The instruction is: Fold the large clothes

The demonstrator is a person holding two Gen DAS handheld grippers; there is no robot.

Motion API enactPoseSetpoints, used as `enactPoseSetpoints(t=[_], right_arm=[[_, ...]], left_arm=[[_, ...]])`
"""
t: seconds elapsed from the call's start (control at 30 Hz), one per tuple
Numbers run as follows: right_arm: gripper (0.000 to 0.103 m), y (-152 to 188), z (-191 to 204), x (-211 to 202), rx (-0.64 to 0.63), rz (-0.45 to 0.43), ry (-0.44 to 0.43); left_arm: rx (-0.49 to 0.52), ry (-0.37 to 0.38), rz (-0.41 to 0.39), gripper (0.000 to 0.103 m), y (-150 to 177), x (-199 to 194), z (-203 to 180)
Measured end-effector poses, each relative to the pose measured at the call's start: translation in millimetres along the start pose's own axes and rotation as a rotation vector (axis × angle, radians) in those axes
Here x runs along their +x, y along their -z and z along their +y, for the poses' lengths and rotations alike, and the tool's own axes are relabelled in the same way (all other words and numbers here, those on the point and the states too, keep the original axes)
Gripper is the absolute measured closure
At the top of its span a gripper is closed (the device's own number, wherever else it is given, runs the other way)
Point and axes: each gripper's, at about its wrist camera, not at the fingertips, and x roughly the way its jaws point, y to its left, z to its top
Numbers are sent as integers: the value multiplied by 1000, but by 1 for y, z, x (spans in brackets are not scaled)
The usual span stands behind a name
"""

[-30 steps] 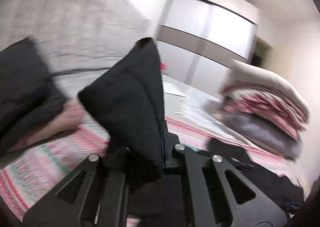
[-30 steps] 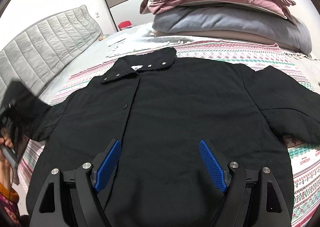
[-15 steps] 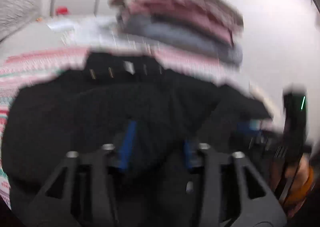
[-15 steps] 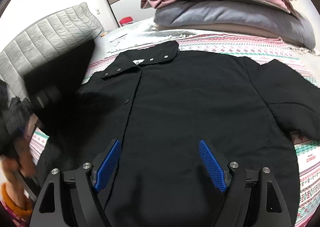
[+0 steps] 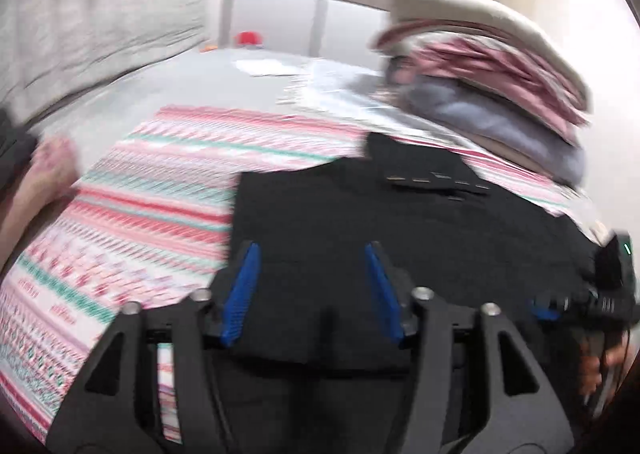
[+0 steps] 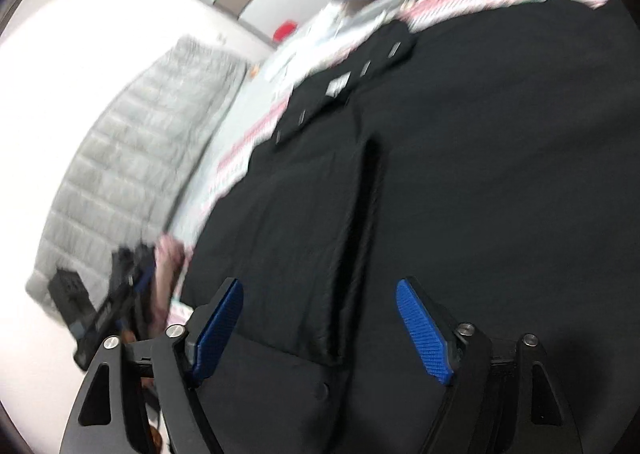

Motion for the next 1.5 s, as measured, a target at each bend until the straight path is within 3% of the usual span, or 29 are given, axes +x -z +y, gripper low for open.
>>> enactPoseSetpoints(t=[0.03, 0.07, 0.1, 0.3, 0.4, 0.43, 0.5, 0.57, 0.63, 0.7, 0.77, 0.8, 0.83, 0.87, 0.97, 1.03, 1.07, 1.13, 1.2, 1.33, 1.43, 1.5], right_arm=[[70, 2, 4, 10, -20, 16, 8], [88, 4, 10, 21, -53, 20, 49], [92, 6, 18, 24, -91, -8, 117], [94, 0, 67, -11, -304, -252, 186], [94, -2, 61, -10, -356, -268, 332], [93, -3, 51, -1, -358, -241, 405], [88, -6, 24, 22, -319, -135, 468], [86, -7, 14, 18, -272, -139, 423], [76, -10, 20, 7, -253, -134, 450], [74, -8, 30, -7, -270, -155, 461], [64, -4, 39, -18, -277, -183, 434], [45, -3, 42, -19, -288, -188, 405], [32, -2, 42, -16, -303, -178, 389], [32, 0, 40, -12, -316, -159, 394], [32, 3, 13, -4, -311, -77, 534], [32, 2, 5, -23, -282, -94, 474], [32, 0, 3, -32, -263, -92, 493], [31, -4, -2, -62, -242, -131, 496], [24, -7, -16, -100, -191, -212, 497], [20, -11, -75, -180, 45, -376, 525], [20, -10, -121, -219, 217, -441, 525], [20, -6, -144, -236, 282, -468, 572]], left_arm=[[-42, -10, 8, 65, 2, 5, 14], [-76, -9, 11, 71, 3, 9, 24], [-98, -1, 9, 73, 5, 12, 30], [-47, 95, 33, 88, 14, 29, 22], [42, -1, 163, 88, 32, 59, 11], [59, -20, 170, 88, 35, 63, 8], [86, -55, 172, 88, 34, 63, 2], [102, -82, 170, 88, 34, 59, -3], [97, -82, 155, 84, 32, 52, -4], [73, -30, 127, 69, 28, 41, -5], [53, 16, 92, 42, 30, 35, -4], [52, 15, 102, 38, 33, 38, -4], [52, -1, 138, 36, 38, 45, -2], [53, -19, 175, 36, 43, 53, 0], [2, -30, 170, 36, 41, 44, 7], [-50, -4, 156, 34, 37, 32, 11], [-84, 14, 146, 26, 33, 22, 12], [-122, 7, 126, 17, 27, 8, 11], [-132, 12, 122, 17, 24, 1, 8], [-146, 38, 176, 17, 21, 3, -3], [-151, 44, 203, 15, 23, 9, -14], [-156, 55, 225, 11, 24, 15, -19]])
